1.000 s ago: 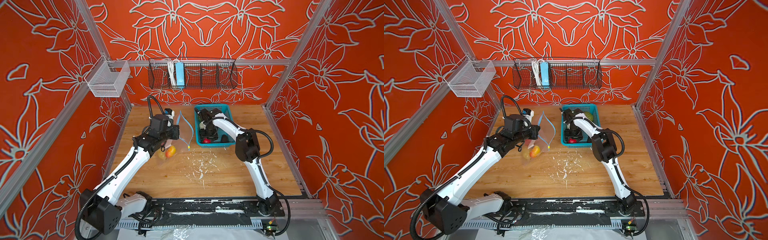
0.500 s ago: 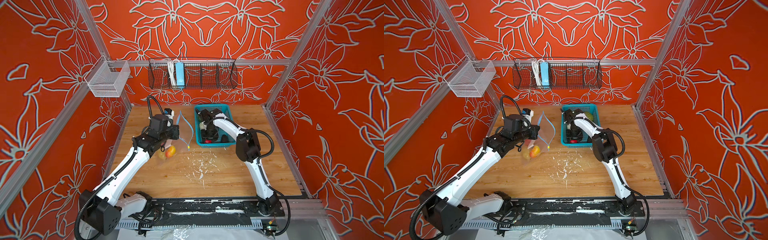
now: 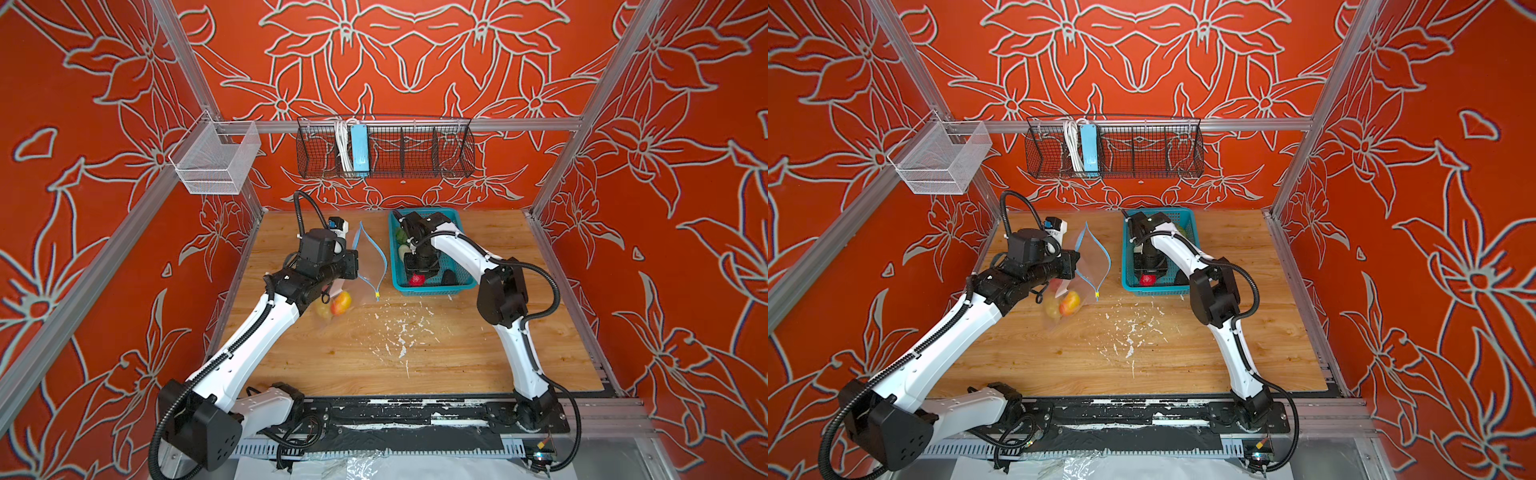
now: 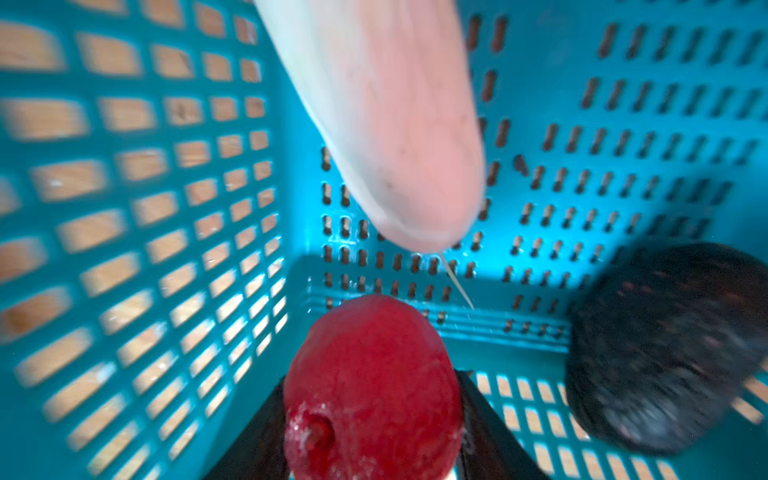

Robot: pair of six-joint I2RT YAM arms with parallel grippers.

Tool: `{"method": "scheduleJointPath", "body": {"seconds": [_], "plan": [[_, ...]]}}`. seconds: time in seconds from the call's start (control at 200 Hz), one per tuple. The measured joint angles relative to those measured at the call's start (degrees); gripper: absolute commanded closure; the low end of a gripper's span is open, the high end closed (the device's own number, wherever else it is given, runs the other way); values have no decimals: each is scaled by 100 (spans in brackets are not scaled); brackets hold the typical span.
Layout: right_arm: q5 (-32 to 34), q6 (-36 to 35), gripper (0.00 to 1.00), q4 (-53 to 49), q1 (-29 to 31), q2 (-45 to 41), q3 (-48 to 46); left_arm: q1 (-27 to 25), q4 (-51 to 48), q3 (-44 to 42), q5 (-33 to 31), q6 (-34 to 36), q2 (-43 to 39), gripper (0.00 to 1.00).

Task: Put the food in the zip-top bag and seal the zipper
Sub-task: 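Close the right gripper on the red beet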

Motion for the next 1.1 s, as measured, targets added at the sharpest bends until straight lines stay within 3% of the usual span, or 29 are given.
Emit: {"method": "scheduleJointPath", "body": {"seconds": [0.736, 1.101], "plan": [[28, 426, 57, 354, -37, -774, 2, 0, -4, 0, 37, -2, 0, 100], [-223, 748, 58, 1469, -39, -1714, -1178, 0, -7, 0, 39, -2, 0, 100]]}}
